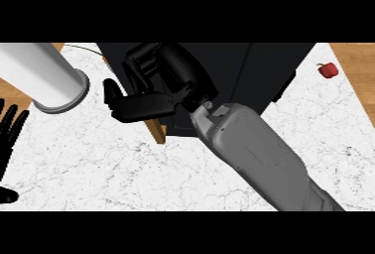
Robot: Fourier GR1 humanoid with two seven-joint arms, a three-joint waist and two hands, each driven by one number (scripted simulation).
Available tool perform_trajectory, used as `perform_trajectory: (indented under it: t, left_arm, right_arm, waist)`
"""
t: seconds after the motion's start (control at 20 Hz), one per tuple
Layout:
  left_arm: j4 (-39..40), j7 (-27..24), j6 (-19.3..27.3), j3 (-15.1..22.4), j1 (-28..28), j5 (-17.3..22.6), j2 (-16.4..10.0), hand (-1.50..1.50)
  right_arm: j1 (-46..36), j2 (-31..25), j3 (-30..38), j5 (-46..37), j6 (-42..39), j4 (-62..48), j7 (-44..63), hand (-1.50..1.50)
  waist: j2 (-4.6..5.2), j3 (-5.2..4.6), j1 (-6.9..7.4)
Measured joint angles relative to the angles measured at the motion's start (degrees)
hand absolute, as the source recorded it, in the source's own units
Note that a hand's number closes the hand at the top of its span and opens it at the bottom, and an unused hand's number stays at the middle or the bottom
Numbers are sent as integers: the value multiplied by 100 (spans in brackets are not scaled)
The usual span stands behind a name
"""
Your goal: Pick up the wine, place it into the cabinet and close the cabinet
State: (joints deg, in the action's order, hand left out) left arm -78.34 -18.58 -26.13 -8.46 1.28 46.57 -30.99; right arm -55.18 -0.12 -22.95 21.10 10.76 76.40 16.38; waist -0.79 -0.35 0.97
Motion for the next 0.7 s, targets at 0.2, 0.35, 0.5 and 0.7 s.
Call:
perform_trajectory:
  t: [0.2,0.35,0.5,0.7]
  left_arm:
    - [40,63,-116,-108,-7,58,-67,-150]
    - [65,45,-105,-79,-69,-23,-7,-150]
    - [3,103,-100,-64,-102,-26,-7,-150]
    - [-18,149,-130,-42,-152,-7,19,-150]
  right_arm:
    - [17,-32,72,-49,-414,-267,-410,150]
    - [-13,-77,119,-33,-649,-392,-534,150]
    - [-5,-105,139,-110,-789,-533,-787,150]
    - [-24,-132,175,-132,-951,-657,-957,150]
  waist:
    - [-73,-9,28]
    - [-90,-29,41]
    - [-125,-31,75]
    - [-141,-41,93]
